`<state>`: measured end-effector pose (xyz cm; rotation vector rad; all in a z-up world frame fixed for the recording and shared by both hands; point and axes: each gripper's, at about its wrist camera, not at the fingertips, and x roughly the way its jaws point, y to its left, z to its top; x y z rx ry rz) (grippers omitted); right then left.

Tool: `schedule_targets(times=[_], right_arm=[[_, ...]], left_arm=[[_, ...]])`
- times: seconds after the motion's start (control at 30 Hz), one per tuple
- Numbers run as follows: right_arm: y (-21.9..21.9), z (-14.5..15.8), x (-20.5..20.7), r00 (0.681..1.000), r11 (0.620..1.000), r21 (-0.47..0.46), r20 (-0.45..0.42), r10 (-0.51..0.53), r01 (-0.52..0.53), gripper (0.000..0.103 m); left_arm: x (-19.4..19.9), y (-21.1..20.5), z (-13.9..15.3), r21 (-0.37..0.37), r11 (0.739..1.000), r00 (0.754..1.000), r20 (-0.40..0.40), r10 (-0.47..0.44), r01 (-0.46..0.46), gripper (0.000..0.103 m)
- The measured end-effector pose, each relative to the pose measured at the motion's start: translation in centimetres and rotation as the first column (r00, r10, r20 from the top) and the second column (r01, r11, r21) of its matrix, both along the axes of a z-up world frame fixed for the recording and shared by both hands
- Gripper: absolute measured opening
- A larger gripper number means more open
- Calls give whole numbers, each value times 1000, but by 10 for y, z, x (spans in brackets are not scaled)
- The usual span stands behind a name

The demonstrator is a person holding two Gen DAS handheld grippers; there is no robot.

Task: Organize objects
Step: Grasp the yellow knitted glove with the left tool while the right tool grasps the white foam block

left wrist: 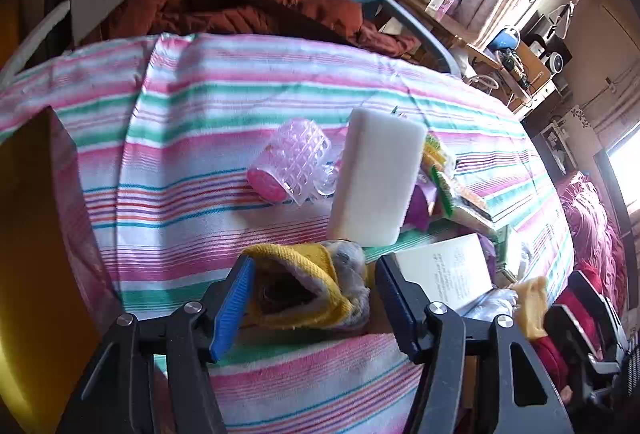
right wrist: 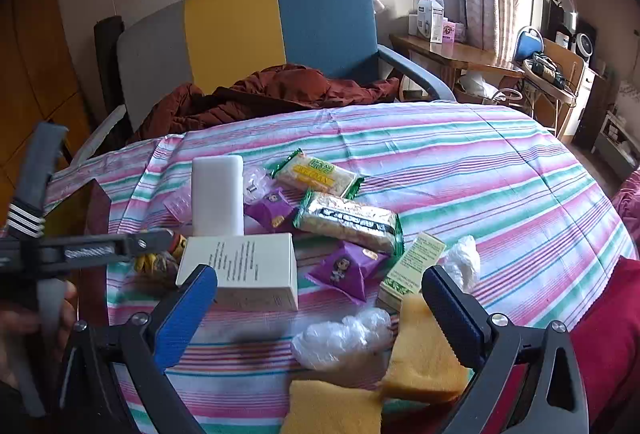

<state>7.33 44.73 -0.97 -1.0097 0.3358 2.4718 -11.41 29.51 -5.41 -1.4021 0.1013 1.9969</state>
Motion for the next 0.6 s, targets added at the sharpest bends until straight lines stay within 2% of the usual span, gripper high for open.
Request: schedule_targets(times=[0.07, 0.23, 0.37, 0.6], right_arm=[[1, 2, -4, 1000, 1000, -5, -6, -1, 1, 103], [-2, 10, -27, 999, 999, -30, -27, 19, -19, 103], [-9, 12, -58, 998, 998, -34, -31, 57, -58, 103], [-19, -16, -123, 994, 995, -55, 59, 89, -85, 103]], left_arm=[[-2, 3, -9, -9, 1000, 1000, 9, -15, 15, 51], [0, -9, -7, 46, 999, 1000, 1, -24, 24, 40], [5, -31, 10, 86, 996, 1000, -29, -5, 7, 40], [21, -64, 50, 160, 987, 995, -96, 11, 5, 40]])
